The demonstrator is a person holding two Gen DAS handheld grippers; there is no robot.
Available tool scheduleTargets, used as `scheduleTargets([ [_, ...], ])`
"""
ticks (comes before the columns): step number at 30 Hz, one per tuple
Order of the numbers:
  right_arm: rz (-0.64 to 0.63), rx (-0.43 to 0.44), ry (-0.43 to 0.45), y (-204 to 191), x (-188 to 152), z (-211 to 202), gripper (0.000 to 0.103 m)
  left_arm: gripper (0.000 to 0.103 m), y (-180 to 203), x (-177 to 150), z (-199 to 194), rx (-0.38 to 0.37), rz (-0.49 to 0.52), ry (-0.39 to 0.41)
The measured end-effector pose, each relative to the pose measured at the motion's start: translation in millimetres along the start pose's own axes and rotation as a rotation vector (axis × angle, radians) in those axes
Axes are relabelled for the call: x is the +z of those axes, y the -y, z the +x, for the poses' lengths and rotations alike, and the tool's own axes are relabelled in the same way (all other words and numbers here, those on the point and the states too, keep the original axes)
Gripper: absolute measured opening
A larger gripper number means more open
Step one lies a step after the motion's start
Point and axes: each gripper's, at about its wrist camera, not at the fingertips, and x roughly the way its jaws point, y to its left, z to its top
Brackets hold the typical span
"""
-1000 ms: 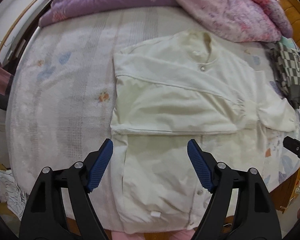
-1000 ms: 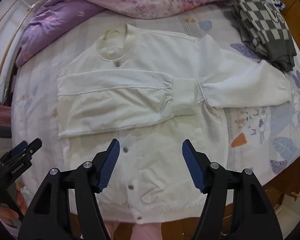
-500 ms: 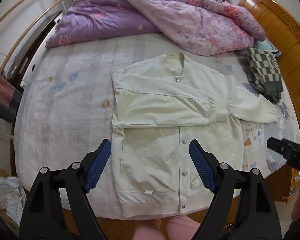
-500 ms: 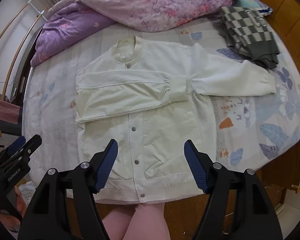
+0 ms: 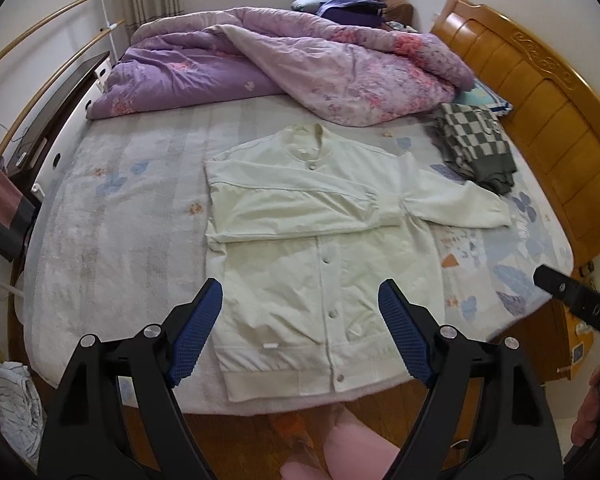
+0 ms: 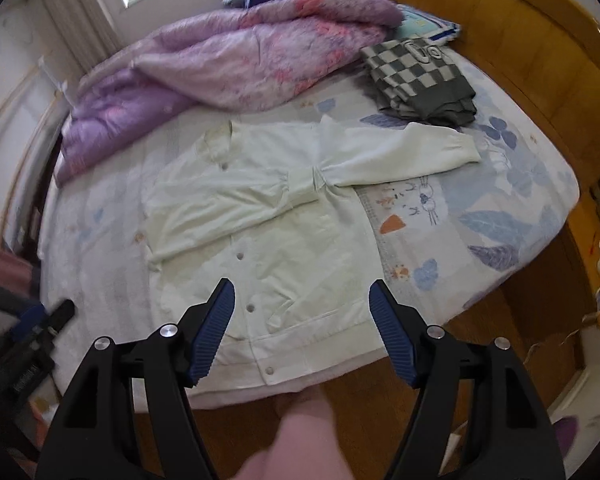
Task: Fold large clothes
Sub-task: 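Lift both tools off the jacket and move the right tool toward the other sleeve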
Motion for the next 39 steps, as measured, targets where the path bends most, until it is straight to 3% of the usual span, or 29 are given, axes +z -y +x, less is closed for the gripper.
scheduleTargets([
  [8, 0.078, -0.018, 0.045, 36, -11, -18, 0.067, 0.081, 40, -15, -11, -0.038, 0.046, 0.017],
  [16, 0.118, 0.011, 0.035, 92, 23, 3, 0.067, 0.081, 93, 6, 16, -0.006, 0.055, 0.012],
  [21, 0.109, 0.044, -0.022, 145, 72, 43, 0.067, 0.081, 147, 40, 57, 0.033, 0.010, -0.015],
  [23, 0.113, 0.085, -0.043, 169, 96, 57, 0.067, 0.081, 170, 52, 71, 0.036, 0.014, -0.027],
  [27, 0.087, 0.087, -0.084, 201, 137, 81, 0.067, 0.081, 218, 79, 104, 0.069, 0.034, -0.066],
  [31, 0.121, 0.100, -0.139, 239, 169, 112, 0.067, 0.081, 258, 103, 139, 0.137, 0.064, -0.126],
  [39, 0.276, 0.097, -0.244, 321, 206, 192, 0.067, 0.081, 282, 133, 219, 0.127, 0.023, -0.228],
])
